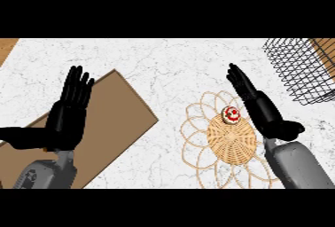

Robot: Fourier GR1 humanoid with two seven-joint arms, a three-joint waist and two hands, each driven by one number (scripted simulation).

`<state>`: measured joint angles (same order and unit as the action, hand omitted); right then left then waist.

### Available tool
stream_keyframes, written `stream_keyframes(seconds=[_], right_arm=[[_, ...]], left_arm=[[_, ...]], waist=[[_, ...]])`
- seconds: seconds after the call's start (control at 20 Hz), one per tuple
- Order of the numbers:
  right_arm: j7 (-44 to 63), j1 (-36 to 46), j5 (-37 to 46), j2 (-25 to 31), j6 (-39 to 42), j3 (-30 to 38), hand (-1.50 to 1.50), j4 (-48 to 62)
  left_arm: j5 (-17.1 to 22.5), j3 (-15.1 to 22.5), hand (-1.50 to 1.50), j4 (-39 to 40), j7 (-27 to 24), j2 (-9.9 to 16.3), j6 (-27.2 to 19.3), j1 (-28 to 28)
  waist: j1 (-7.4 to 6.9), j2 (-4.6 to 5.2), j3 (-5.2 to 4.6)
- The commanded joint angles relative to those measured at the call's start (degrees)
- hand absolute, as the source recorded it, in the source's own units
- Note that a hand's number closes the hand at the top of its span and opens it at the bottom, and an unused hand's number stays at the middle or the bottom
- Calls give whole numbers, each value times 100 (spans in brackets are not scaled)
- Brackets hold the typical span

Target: Pick the cupcake from the placemat and place it in the basket

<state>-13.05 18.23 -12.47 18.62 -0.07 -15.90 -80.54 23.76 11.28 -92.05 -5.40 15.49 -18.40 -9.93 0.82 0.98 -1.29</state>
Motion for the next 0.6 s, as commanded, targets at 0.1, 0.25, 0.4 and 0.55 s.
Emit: stream_keyframes(seconds=[0.1,0.25,0.4,0.55], right_arm=[[-207,1136,-1147,201,1628,567,150,648],[-328,1671,-1886,150,2427,782,150,555],[-1534,1806,-139,823,3361,-418,-150,-121],[-2692,1375,677,604,3098,-657,-150,-213]], left_arm=[[-247,-6,0,434,515,537,129,-93],[-544,18,0,733,827,1114,229,-14],[-475,143,0,934,1055,1052,336,-54],[-349,-63,0,1029,1394,1330,509,-134]], waist=[[-336,18,152],[-615,126,194],[-422,33,162],[-185,-58,146]])
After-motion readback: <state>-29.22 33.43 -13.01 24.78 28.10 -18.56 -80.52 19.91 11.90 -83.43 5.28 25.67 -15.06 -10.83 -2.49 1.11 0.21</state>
